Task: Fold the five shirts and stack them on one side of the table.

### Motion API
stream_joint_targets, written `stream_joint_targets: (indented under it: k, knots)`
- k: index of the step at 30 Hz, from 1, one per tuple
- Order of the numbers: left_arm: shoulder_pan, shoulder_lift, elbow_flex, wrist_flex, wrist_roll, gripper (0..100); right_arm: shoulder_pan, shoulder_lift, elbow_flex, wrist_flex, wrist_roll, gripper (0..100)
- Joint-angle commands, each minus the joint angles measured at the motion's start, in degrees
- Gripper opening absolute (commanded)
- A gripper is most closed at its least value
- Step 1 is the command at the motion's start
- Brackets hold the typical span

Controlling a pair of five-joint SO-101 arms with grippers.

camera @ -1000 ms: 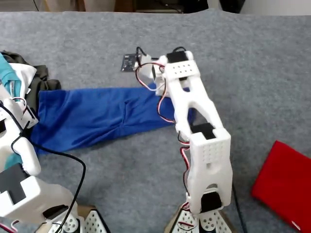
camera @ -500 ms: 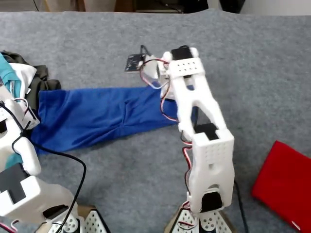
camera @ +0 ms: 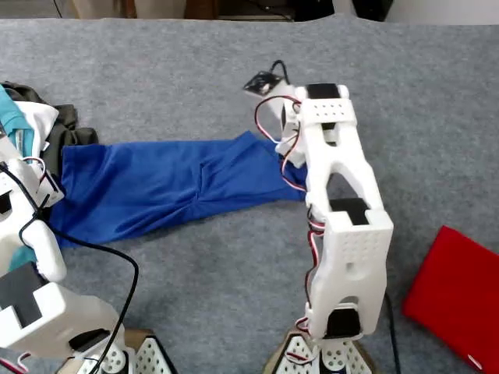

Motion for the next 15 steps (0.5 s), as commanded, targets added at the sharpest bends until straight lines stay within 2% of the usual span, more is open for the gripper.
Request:
stream_joint_targets:
  k: [1, 7, 13, 15]
  knots:
    - [0.44, -0.48, 0.00, -0.97, 0.18, 16, 0.66, -4.26, -0.48, 2.37, -4.31, 28.6]
    - [0.44, -0.48, 0.88, -2.99, 0.18, 16, 0.31, -4.26, -0.57, 4.40, -11.96, 28.8]
    - [0.44, -0.48, 0.97, -2.99, 0.18, 16, 0.57, -3.03, 0.22, 3.08, -13.10, 28.6]
    - [0.44, -0.48, 0.97, -2.90, 0.18, 16, 0.92, -1.27, 0.57, 1.05, -13.01, 24.9]
